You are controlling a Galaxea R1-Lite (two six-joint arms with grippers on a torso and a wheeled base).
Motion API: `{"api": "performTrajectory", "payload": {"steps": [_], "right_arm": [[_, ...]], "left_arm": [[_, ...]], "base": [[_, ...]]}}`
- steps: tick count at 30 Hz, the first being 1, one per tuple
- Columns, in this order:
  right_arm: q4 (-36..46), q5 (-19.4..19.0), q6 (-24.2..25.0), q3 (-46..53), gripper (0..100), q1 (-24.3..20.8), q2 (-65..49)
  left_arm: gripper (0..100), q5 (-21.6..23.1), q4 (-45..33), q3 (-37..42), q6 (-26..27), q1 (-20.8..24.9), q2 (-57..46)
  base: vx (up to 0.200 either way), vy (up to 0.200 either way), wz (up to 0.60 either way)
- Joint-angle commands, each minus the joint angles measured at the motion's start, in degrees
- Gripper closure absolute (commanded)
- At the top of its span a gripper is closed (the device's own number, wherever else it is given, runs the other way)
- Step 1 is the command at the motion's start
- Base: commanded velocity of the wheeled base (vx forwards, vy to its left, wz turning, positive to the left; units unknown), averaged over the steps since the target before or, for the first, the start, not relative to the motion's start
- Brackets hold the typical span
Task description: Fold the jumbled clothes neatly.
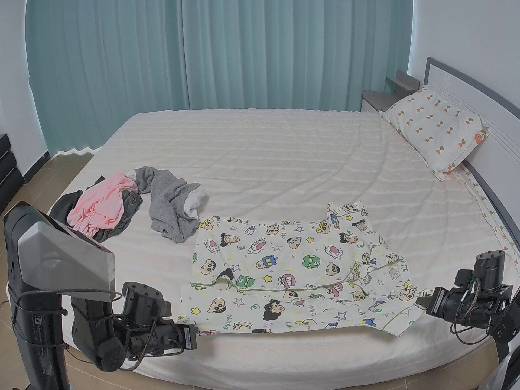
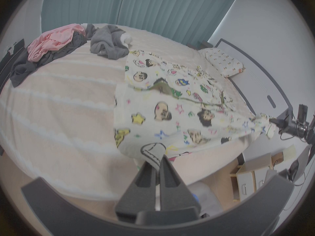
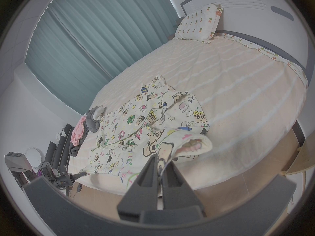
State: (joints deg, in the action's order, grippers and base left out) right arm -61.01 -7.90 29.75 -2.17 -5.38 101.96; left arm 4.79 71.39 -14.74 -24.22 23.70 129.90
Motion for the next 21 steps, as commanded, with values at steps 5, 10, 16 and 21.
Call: {"api": "performTrajectory", "payload": {"steps": [5,10,16,21], "right_arm": [[1.1,0.4,-0.3,-5.7,100,1.2,2.4],[7.1,0.3,-0.2,-12.7,100,1.2,5.4],[7.6,0.3,0.3,-18.7,100,1.2,11.9],[7.1,0.4,2.8,-22.1,100,1.8,16.7]], "left_arm": [[100,-0.6,-3.7,-12.3,-4.0,-0.1,-1.5],[100,-3.0,-16.0,-23.7,-4.7,-0.5,-0.9],[100,-4.5,-22.9,-32.1,-6.3,-2.8,4.0],[100,-4.5,-26.7,-36.1,-6.3,-3.7,6.4]], "base": [[0.000,0.000,0.00],[0.000,0.000,0.00],[0.000,0.000,0.00],[0.000,0.000,0.00]]}}
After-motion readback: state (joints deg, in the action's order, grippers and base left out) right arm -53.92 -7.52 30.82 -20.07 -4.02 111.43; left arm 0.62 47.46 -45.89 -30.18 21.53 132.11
